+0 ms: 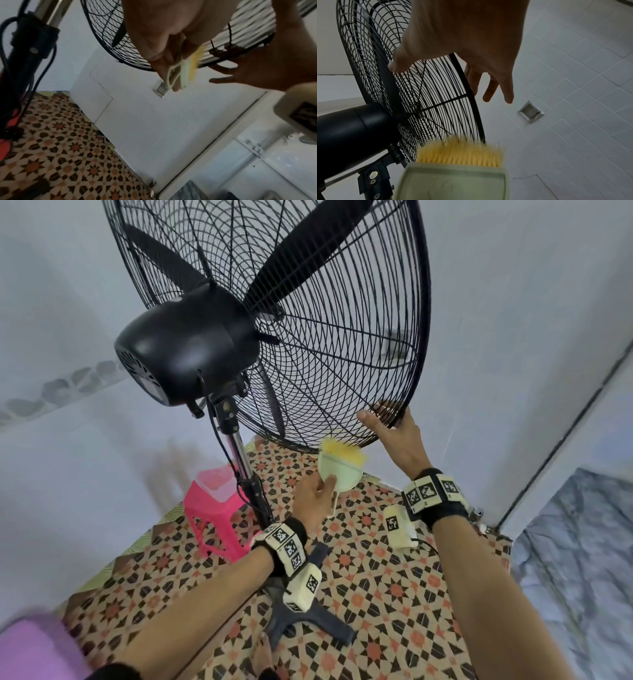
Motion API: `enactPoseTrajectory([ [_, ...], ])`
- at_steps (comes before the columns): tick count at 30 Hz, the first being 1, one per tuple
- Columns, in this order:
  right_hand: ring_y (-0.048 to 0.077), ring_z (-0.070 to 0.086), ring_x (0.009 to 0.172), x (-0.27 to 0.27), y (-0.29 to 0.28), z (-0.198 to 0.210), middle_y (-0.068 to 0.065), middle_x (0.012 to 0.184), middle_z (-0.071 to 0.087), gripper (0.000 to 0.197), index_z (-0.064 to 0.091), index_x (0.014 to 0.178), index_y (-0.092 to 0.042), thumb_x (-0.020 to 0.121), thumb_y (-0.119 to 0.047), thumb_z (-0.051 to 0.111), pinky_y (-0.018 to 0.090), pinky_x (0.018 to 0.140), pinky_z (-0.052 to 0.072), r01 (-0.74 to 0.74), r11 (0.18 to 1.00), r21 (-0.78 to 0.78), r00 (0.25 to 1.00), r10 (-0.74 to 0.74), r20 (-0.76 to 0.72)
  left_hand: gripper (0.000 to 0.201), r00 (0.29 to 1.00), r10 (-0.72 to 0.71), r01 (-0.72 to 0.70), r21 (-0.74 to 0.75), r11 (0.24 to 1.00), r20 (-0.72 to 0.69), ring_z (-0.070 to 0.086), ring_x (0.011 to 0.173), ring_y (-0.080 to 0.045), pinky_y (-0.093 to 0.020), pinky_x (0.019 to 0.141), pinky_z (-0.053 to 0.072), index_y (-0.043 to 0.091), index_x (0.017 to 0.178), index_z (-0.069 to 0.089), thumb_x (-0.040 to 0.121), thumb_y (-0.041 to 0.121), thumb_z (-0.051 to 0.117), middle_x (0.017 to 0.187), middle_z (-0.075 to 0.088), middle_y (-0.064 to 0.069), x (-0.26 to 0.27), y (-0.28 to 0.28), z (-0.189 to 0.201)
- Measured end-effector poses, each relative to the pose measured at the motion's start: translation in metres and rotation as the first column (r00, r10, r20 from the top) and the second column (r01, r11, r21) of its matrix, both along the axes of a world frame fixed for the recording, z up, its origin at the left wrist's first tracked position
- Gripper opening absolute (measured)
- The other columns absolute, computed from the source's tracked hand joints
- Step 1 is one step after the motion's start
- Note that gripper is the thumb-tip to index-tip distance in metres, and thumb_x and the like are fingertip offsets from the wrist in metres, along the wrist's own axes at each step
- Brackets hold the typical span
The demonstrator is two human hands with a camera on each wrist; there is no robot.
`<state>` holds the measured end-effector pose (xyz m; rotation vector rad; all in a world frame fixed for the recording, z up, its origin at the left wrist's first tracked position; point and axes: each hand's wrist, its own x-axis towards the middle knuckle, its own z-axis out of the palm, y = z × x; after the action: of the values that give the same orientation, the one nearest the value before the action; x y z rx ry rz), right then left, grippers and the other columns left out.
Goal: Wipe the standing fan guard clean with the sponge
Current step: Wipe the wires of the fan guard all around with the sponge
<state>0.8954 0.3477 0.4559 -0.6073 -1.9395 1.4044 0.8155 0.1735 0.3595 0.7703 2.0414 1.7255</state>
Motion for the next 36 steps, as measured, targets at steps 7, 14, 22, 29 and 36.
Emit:
enactPoseTrajectory([
  [7, 0.011, 0.060, 0.118, 0.000, 0.001, 0.000, -0.010, 0.126, 0.065, 0.087, 0.054, 0.130, -0.027, 0.065, -0.082, 0.074, 0.038, 0.105, 0.048, 0.008, 1.000, 0.029, 0.999, -0.009, 0.031, 0.021, 0.983, 0.070, -0.043, 0.158, 0.986, -0.169, 0.065, 0.057, -0.015, -0.033, 0.051, 0.055, 0.003, 0.099, 0.065, 0.107, 0.021, 0.056, 0.070, 0.071, 0.004, 0.038, 0.021, 0.000],
  [14, 0.010, 0.061, 0.115, 0.002, 0.000, 0.003, -0.012, 0.124, 0.065, 0.086, 0.054, 0.129, -0.027, 0.065, -0.082, 0.073, 0.035, 0.102, 0.048, 0.008, 0.999, 0.041, 0.998, -0.010, 0.056, 0.019, 0.979, 0.195, -0.186, 0.129, 0.974, -0.060, 0.064, 0.064, -0.004, -0.019, 0.057, 0.051, 0.021, 0.089, 0.059, 0.107, 0.021, 0.056, 0.077, 0.067, -0.005, 0.040, 0.038, -0.024],
  [22, -0.009, 0.055, 0.106, 0.005, -0.004, 0.004, -0.018, 0.116, 0.063, 0.077, 0.055, 0.126, -0.026, 0.069, -0.073, 0.076, 0.011, 0.081, 0.040, 0.009, 1.000, 0.013, 0.999, -0.010, 0.038, 0.017, 0.953, 0.238, -0.255, 0.072, 0.964, 0.187, 0.070, 0.070, -0.027, -0.035, 0.060, 0.060, 0.017, 0.090, 0.064, 0.105, 0.024, 0.059, 0.083, 0.071, -0.009, 0.024, 0.036, -0.041],
  [29, -0.003, 0.057, 0.110, 0.002, 0.000, 0.005, -0.015, 0.118, 0.064, 0.077, 0.055, 0.126, -0.027, 0.069, -0.076, 0.075, 0.014, 0.083, 0.040, 0.008, 1.000, 0.017, 0.999, -0.008, 0.040, 0.017, 0.982, 0.188, -0.187, 0.076, 0.979, -0.004, 0.069, 0.069, -0.020, -0.034, 0.058, 0.056, 0.017, 0.092, 0.063, 0.107, 0.021, 0.056, 0.081, 0.069, -0.006, 0.022, 0.028, -0.030],
  [36, -0.001, 0.057, 0.108, 0.005, -0.004, 0.003, -0.015, 0.120, 0.063, 0.087, 0.054, 0.129, -0.027, 0.064, -0.081, 0.073, 0.019, 0.086, 0.041, 0.020, 0.999, 0.037, 0.999, -0.021, 0.045, 0.017, 0.979, -0.056, 0.075, 0.092, 0.993, -0.195, 0.059, 0.061, -0.032, -0.043, 0.055, 0.052, 0.031, 0.092, 0.063, 0.107, 0.028, 0.056, 0.080, 0.068, -0.015, 0.030, 0.032, 0.005],
])
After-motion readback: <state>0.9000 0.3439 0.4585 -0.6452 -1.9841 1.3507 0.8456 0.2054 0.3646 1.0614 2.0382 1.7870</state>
